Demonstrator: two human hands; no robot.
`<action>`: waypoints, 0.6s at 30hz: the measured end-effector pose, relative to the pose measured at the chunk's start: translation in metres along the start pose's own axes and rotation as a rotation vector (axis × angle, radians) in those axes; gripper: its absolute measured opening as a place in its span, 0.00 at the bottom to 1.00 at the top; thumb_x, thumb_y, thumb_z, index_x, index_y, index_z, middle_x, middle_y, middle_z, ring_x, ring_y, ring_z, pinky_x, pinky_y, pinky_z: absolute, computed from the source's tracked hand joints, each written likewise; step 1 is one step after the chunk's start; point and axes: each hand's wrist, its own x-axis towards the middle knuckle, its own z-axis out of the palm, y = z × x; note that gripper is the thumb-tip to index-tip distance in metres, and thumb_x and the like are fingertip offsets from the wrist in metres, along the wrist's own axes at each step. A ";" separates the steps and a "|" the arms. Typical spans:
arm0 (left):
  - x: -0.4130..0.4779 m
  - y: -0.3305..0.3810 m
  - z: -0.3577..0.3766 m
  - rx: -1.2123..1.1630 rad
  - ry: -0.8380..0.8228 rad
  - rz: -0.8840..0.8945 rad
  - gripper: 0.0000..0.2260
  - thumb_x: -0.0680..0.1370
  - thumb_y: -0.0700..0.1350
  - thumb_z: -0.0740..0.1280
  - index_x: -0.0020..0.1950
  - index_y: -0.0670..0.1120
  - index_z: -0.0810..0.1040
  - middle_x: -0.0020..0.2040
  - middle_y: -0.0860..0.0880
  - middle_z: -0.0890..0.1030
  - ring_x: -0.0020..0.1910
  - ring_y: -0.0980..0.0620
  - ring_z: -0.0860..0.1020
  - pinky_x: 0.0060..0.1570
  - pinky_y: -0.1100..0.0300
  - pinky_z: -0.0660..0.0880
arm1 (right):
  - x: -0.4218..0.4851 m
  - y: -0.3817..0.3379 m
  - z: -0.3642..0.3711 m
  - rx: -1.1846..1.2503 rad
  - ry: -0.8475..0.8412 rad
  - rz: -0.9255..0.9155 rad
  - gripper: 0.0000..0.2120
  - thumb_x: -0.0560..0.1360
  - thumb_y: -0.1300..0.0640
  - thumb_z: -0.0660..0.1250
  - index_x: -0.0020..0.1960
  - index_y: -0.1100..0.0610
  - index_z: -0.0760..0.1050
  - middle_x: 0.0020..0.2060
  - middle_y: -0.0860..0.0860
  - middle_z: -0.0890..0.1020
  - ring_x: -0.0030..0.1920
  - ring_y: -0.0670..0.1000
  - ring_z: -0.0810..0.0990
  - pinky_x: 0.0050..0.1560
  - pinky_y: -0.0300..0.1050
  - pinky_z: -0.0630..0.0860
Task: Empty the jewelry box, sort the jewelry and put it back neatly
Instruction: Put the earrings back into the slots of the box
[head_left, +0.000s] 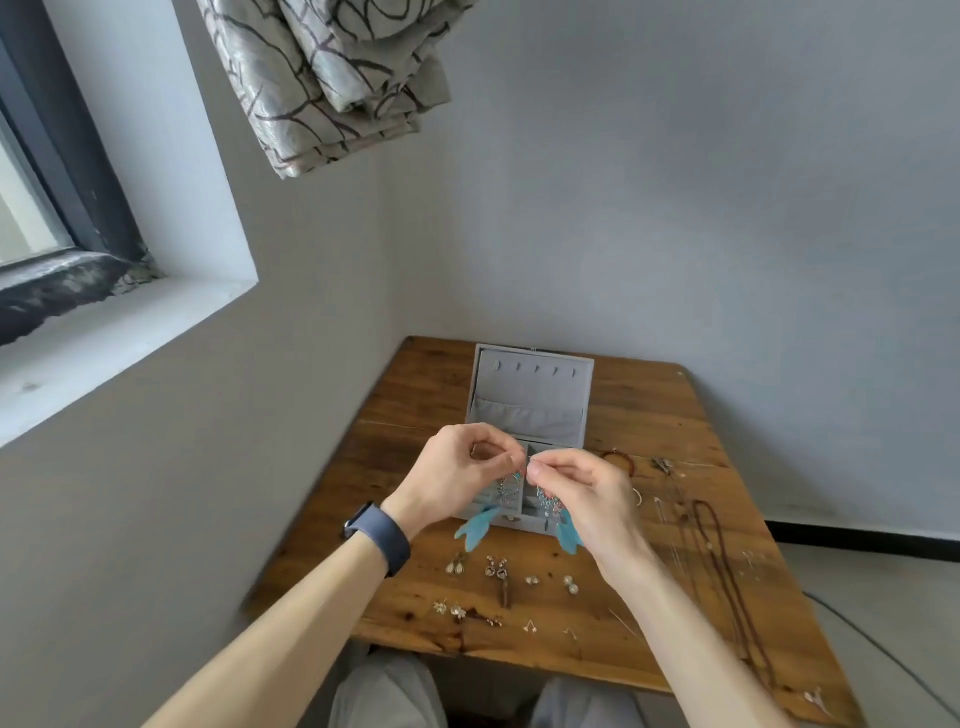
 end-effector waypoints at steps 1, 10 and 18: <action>0.000 0.002 0.001 0.006 -0.009 0.007 0.03 0.77 0.47 0.74 0.49 0.49 0.85 0.44 0.55 0.86 0.44 0.58 0.83 0.45 0.68 0.77 | -0.001 -0.001 -0.002 -0.005 -0.010 0.010 0.04 0.72 0.56 0.76 0.45 0.48 0.85 0.41 0.48 0.87 0.45 0.44 0.85 0.43 0.31 0.77; 0.006 0.009 0.000 0.333 -0.083 0.059 0.05 0.78 0.49 0.71 0.51 0.51 0.86 0.44 0.60 0.84 0.44 0.65 0.80 0.44 0.74 0.73 | 0.002 -0.007 -0.011 -0.099 -0.117 0.069 0.07 0.73 0.52 0.75 0.50 0.49 0.81 0.42 0.47 0.87 0.45 0.42 0.84 0.43 0.31 0.75; 0.027 0.002 -0.016 0.419 -0.064 -0.016 0.06 0.79 0.49 0.69 0.52 0.50 0.85 0.42 0.60 0.82 0.42 0.62 0.80 0.39 0.74 0.73 | 0.024 0.003 -0.006 -0.086 -0.207 0.141 0.04 0.76 0.52 0.72 0.50 0.48 0.85 0.41 0.47 0.86 0.39 0.46 0.83 0.43 0.35 0.77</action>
